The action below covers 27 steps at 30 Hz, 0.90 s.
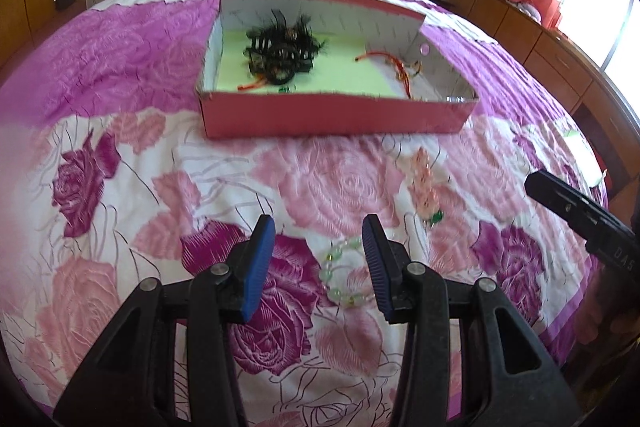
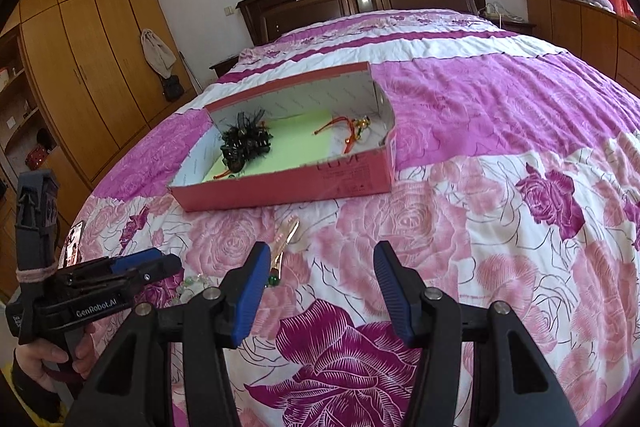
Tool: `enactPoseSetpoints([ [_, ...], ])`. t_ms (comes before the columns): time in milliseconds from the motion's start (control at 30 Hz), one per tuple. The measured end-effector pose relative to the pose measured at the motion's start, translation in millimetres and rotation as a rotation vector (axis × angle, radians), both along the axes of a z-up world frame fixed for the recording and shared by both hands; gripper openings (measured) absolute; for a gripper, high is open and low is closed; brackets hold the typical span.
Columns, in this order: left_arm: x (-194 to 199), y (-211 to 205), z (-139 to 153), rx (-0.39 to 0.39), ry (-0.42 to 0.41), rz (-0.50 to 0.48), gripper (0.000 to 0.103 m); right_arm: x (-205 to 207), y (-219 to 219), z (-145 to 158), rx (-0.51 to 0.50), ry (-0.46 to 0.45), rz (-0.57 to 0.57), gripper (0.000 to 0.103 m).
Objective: Organize jewelry
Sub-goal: 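Move the left tool to the beaded bow bracelet while the right tool approaches the pink rhinestone hair clip, then close the left tool on the bracelet while the right tool grasps the pink hair clip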
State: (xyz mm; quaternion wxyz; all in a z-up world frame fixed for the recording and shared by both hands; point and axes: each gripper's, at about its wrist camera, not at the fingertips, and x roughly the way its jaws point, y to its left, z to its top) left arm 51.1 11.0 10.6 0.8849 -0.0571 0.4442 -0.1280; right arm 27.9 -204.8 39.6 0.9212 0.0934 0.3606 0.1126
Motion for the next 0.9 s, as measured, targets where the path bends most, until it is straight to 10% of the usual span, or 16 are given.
enactPoseSetpoints([
  [533, -7, -9, -25, 0.036, 0.049, -0.05, 0.035, 2, 1, -18, 0.009, 0.052, 0.002, 0.057],
  [900, -5, -12, -27, 0.036, 0.022, -0.069, 0.001, 3, 3, -23, 0.015, 0.066, 0.008, 0.057],
])
